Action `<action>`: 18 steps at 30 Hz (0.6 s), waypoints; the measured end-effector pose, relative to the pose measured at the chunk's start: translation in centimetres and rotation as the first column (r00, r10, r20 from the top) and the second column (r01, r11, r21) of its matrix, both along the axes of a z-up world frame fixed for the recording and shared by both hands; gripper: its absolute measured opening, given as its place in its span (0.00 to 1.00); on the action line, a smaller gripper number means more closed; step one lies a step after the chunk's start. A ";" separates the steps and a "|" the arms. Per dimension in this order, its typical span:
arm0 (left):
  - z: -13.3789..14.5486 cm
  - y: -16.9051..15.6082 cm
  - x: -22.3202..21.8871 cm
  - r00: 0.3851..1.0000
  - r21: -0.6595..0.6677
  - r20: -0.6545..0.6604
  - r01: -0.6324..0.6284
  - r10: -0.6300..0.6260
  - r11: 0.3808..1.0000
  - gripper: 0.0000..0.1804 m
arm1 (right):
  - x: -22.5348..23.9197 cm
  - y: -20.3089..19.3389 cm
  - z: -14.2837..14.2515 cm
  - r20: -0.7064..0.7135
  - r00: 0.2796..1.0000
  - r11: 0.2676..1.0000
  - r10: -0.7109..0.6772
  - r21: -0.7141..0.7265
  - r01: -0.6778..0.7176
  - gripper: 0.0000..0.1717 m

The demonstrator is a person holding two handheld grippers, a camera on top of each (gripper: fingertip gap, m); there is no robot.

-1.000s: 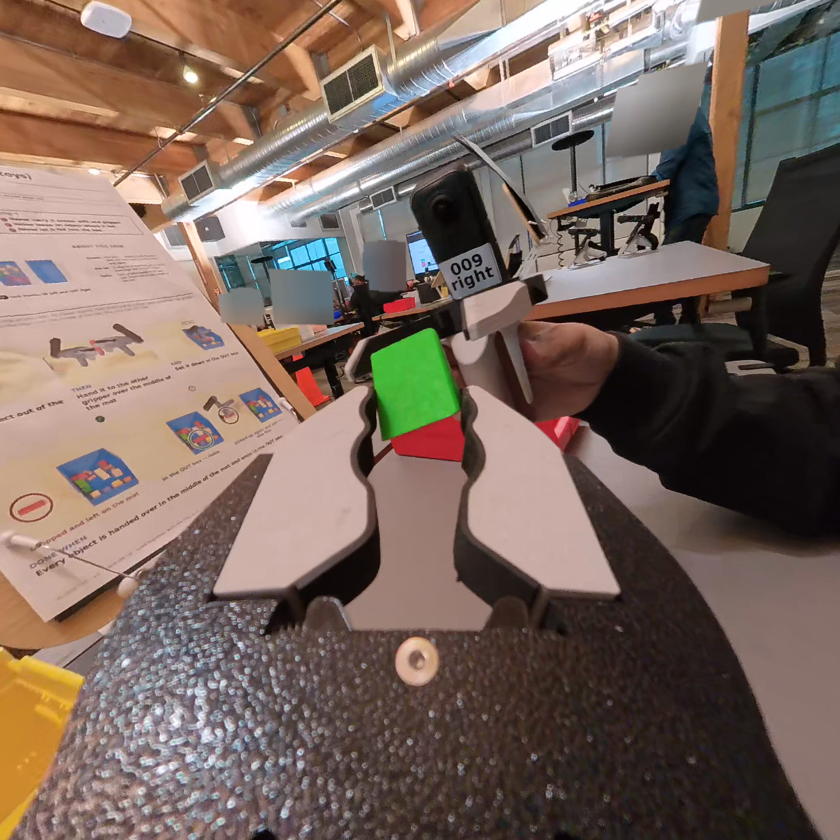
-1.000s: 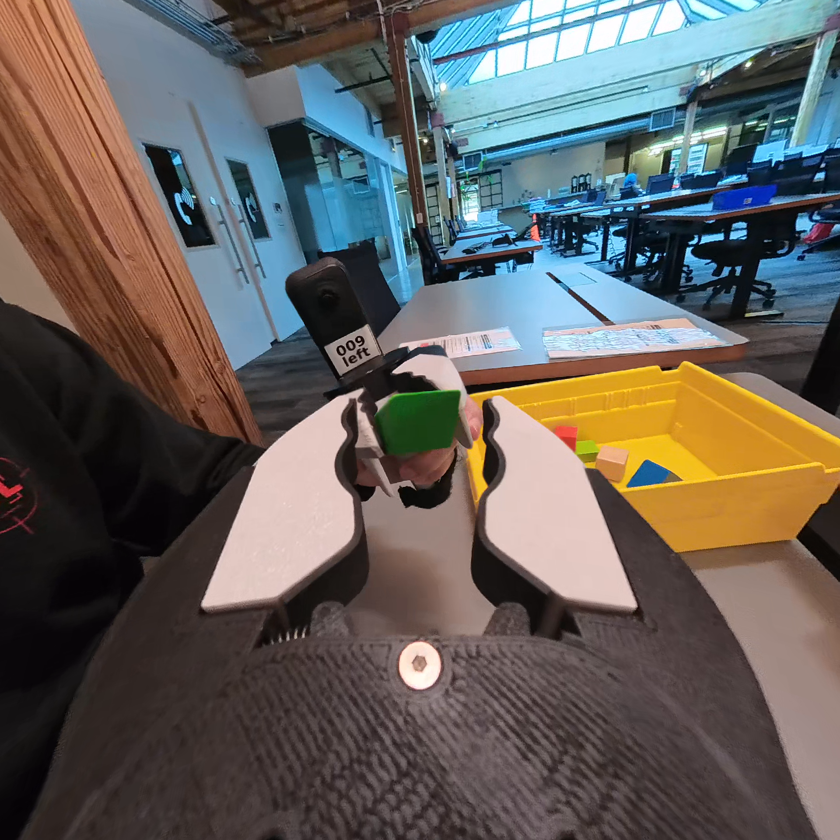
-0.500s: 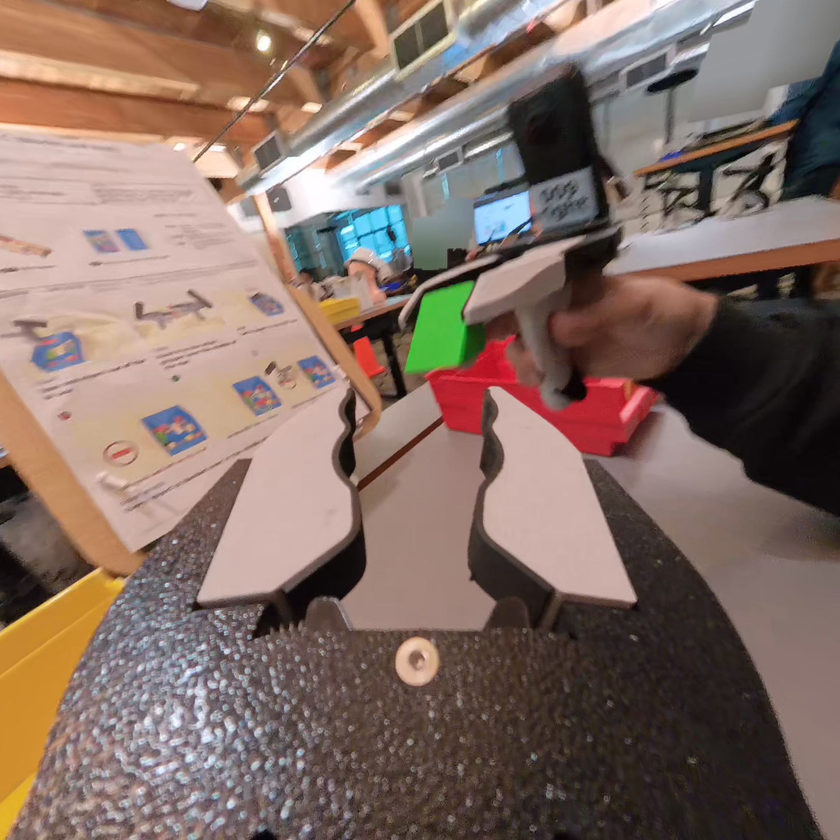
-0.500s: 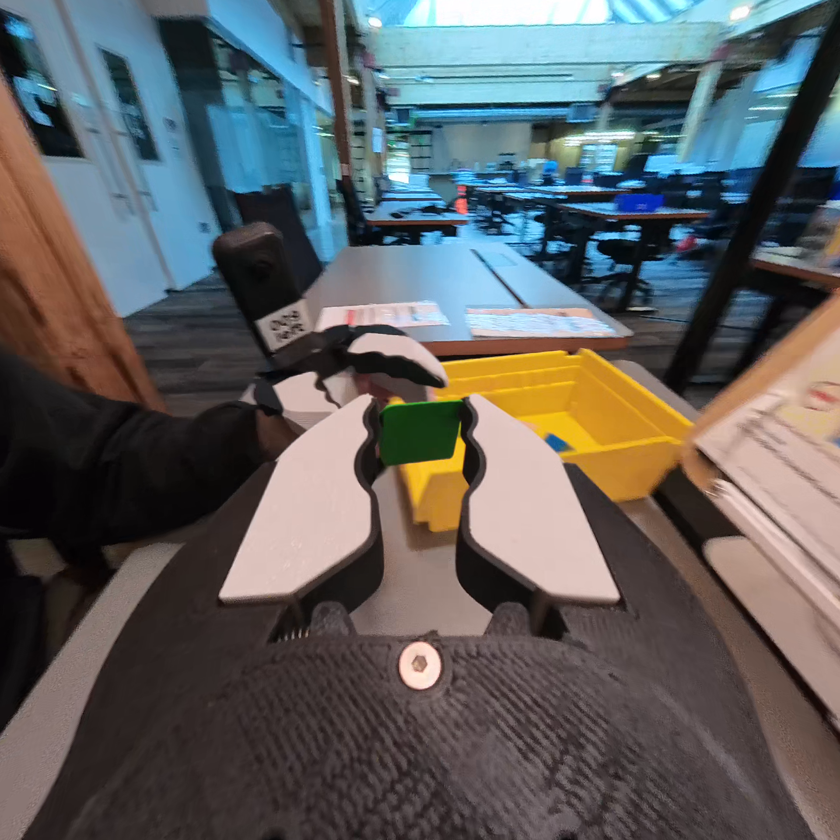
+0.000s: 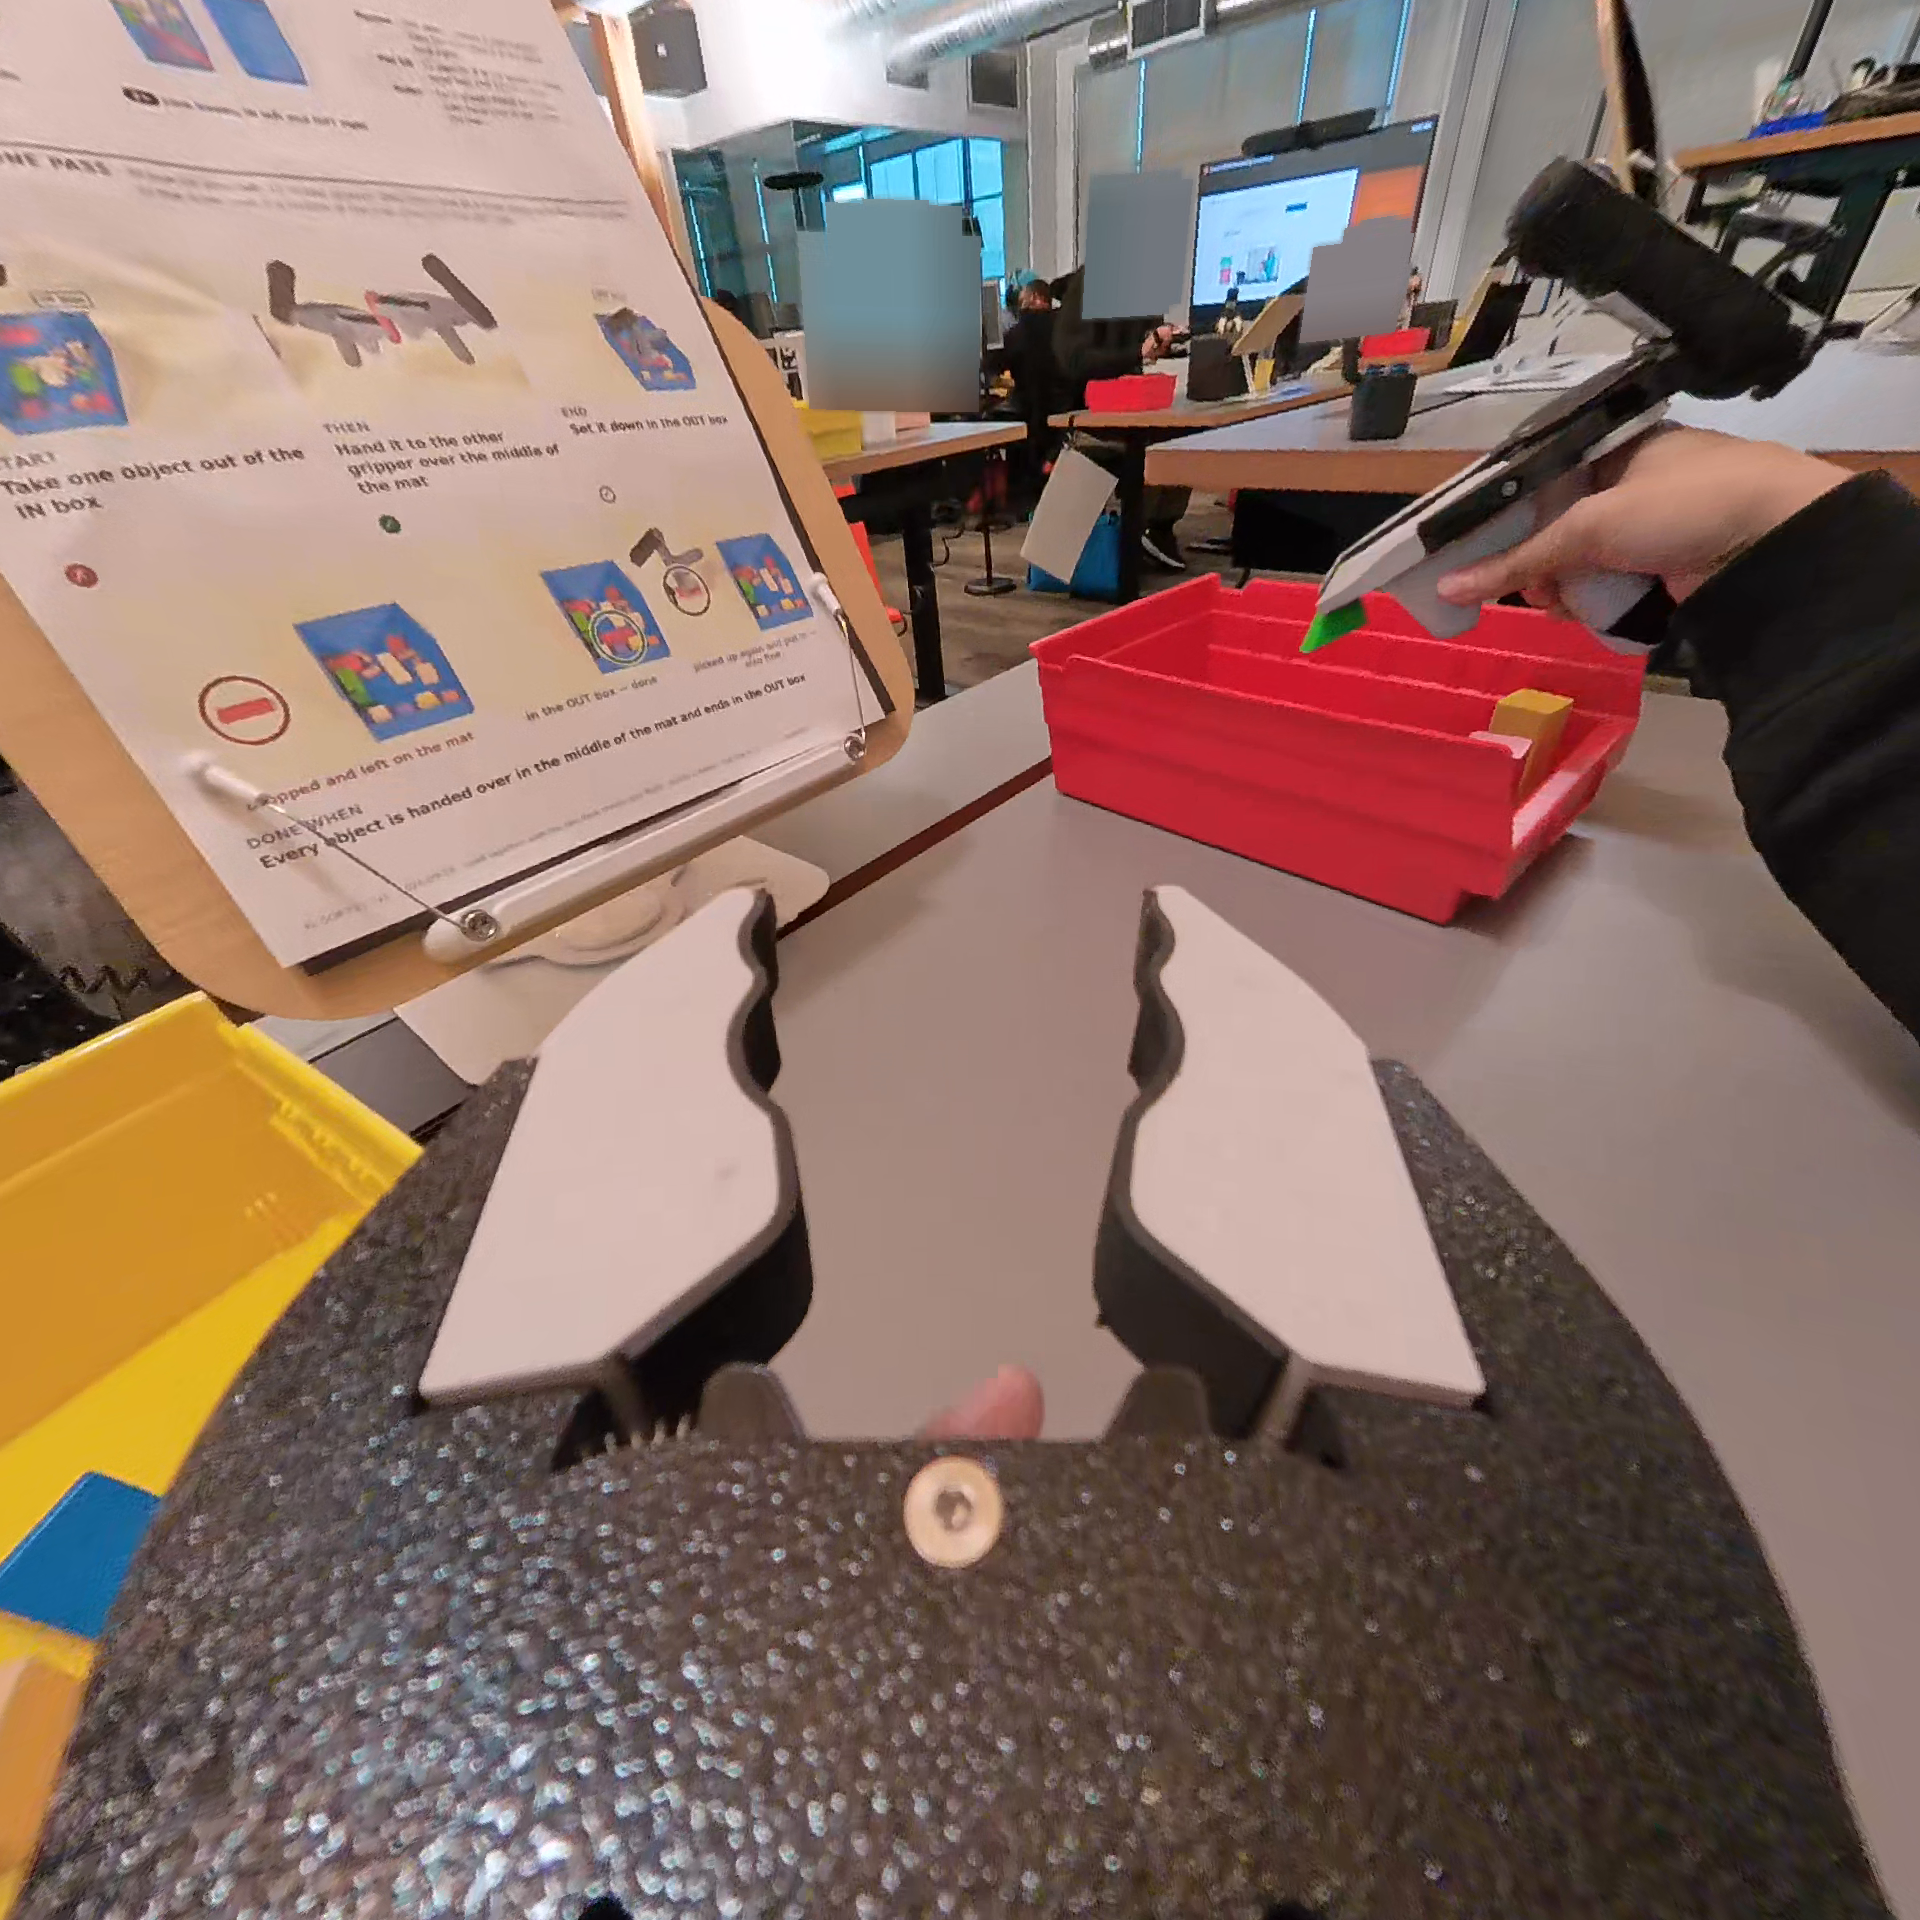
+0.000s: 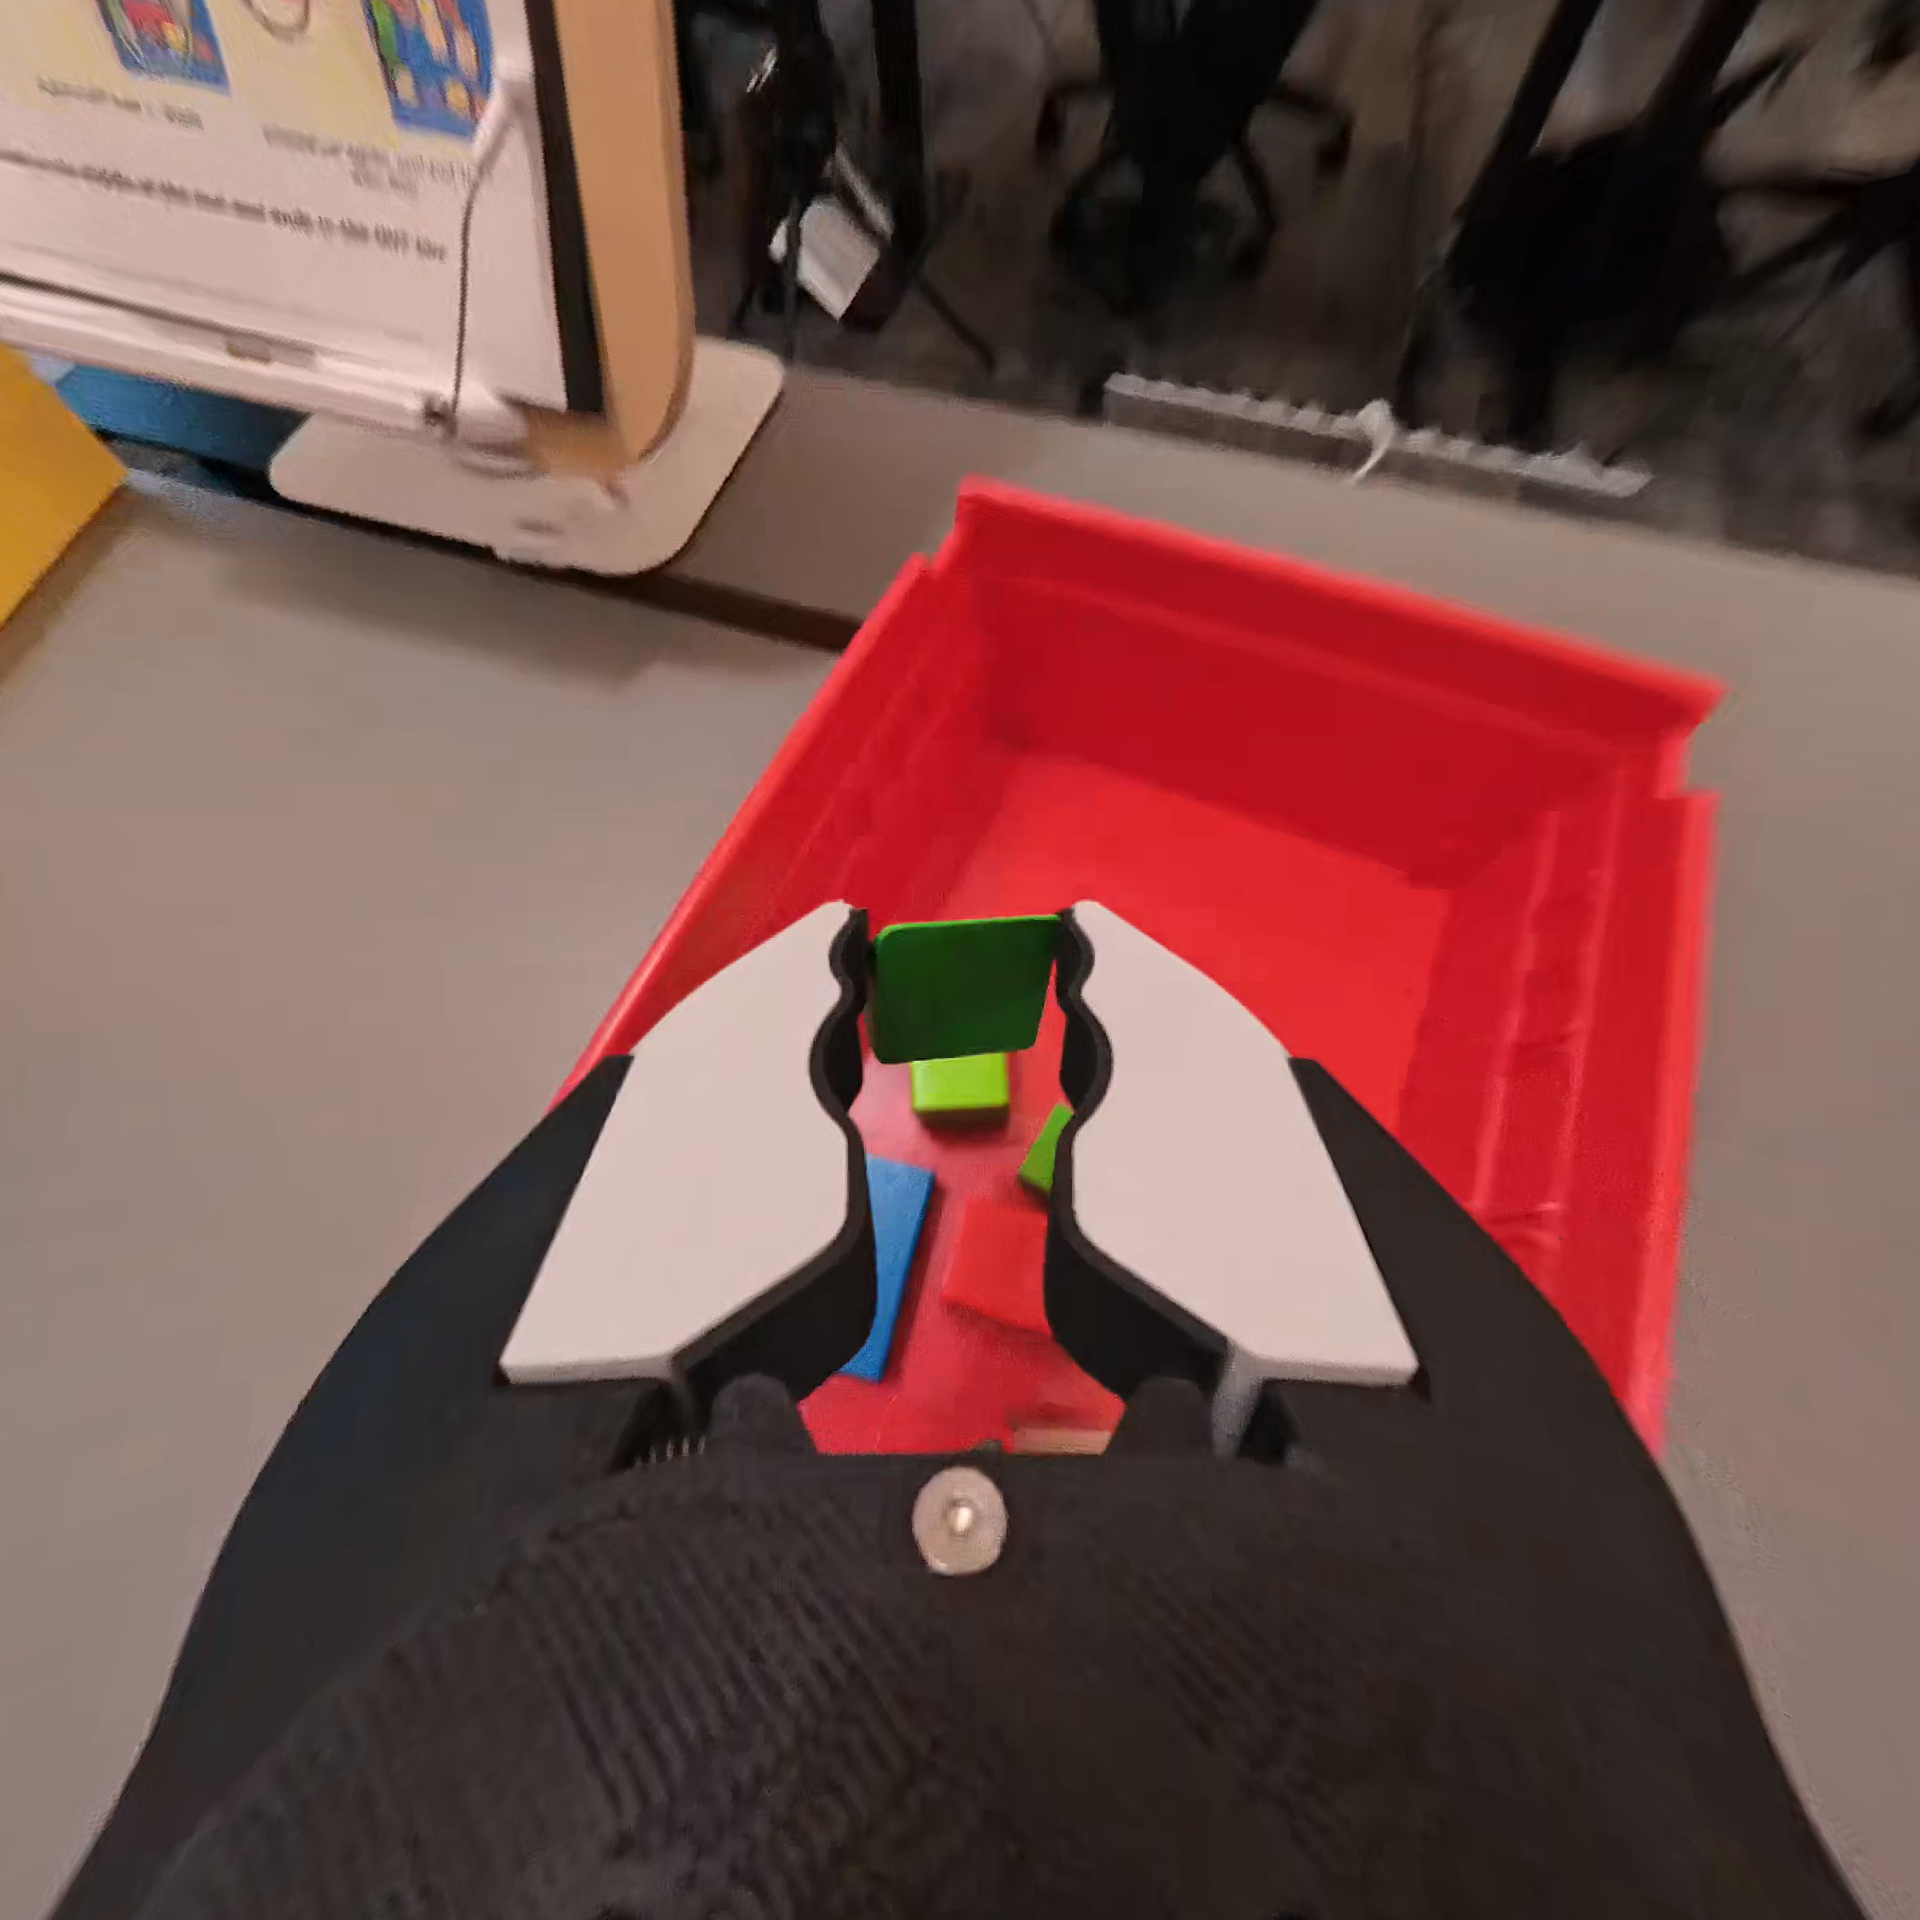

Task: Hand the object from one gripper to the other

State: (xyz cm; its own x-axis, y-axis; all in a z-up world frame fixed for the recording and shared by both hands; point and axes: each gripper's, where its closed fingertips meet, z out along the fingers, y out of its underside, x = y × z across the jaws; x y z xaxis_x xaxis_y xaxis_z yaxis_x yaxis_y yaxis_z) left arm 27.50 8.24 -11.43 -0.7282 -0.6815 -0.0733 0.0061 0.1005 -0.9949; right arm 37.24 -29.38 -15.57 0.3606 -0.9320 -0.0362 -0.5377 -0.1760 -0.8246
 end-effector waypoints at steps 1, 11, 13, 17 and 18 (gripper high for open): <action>-0.2 0.0 0.1 1.000 0.006 -0.007 -0.004 0.004 1.000 0.36 | -0.1 0.1 -1.0 -0.048 0.999 1.000 0.008 0.024 -0.007 0.20; -1.1 -0.2 0.5 0.998 0.008 -0.059 -0.010 0.010 1.000 0.37 | -1.3 3.5 -6.5 -0.357 0.928 0.992 0.108 -0.016 -0.122 0.26; -1.3 0.2 0.8 0.997 0.019 -0.075 -0.029 0.031 0.999 0.37 | -0.9 2.7 -6.4 -0.339 0.939 0.994 0.056 -0.066 -0.083 0.38; -0.8 2.3 1.4 0.991 0.028 -0.075 -0.107 0.109 0.994 0.36 | -0.1 2.1 -3.7 -0.207 0.978 0.991 0.015 -0.124 -0.041 0.44; -0.4 3.3 1.6 0.987 0.029 -0.064 -0.144 0.146 0.989 0.36 | 0.1 2.3 -2.5 -0.152 0.988 0.991 0.016 -0.132 -0.036 0.45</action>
